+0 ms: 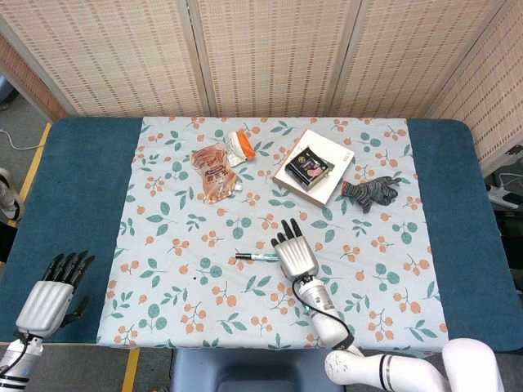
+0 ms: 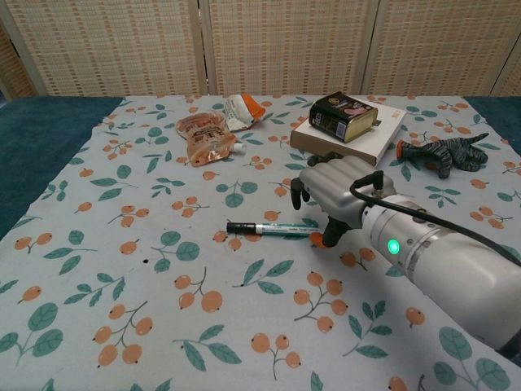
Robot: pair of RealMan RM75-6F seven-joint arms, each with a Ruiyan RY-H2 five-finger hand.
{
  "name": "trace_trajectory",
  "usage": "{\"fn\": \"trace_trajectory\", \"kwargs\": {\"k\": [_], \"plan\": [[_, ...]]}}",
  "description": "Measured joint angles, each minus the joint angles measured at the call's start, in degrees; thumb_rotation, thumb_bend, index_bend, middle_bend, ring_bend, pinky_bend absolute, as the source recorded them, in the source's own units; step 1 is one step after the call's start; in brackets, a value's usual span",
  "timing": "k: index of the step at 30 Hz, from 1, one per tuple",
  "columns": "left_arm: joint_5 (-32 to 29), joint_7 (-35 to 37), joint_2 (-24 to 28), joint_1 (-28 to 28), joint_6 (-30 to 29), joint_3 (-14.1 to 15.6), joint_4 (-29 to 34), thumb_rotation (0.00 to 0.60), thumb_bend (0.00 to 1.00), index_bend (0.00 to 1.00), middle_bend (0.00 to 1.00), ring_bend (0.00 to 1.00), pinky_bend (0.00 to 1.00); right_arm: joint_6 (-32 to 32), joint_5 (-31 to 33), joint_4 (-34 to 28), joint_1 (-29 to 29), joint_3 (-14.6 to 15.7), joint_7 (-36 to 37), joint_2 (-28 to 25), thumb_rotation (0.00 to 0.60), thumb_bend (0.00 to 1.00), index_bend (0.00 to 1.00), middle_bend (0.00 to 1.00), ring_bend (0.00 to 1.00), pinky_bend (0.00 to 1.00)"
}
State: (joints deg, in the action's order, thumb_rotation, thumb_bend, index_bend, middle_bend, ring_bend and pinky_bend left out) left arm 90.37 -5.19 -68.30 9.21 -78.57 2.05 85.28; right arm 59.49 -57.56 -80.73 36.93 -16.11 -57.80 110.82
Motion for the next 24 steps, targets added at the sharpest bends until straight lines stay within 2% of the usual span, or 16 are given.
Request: {"fn": "trace_trajectory", "kwargs": {"k": [5, 13, 24], "plan": [[-0.71, 0.3, 0.13, 0.09, 0.28, -0.25, 0.0, 0.6, 0.43, 0.0, 0.0, 0.0, 0.04, -0.31, 1.0, 4.97, 3.32, 0.11, -0.18, 3.71, 0.6, 0.23, 0.38, 0.3, 0.03, 0.0], [-1.05, 1.47, 0.54, 0.18, 0.29, -0.39, -0.13, 0.6, 0.43, 0.0, 0.0, 0.0, 0.04, 0.92, 2.59, 8.85, 6.13, 0.33, -0.83, 6.97, 0.6, 0.24, 0.42, 0.33, 0.05, 0.0], [-1.02, 1.63, 0.64, 0.28, 0.39, -0.23, -0.18, 0.6, 0.43, 0.0, 0.0, 0.0, 0.04, 2.67, 3.47, 9.17, 6.83, 1.37, -0.46, 7.07, 0.6, 0.25, 0.45, 0.35, 0.06, 0.0]]}}
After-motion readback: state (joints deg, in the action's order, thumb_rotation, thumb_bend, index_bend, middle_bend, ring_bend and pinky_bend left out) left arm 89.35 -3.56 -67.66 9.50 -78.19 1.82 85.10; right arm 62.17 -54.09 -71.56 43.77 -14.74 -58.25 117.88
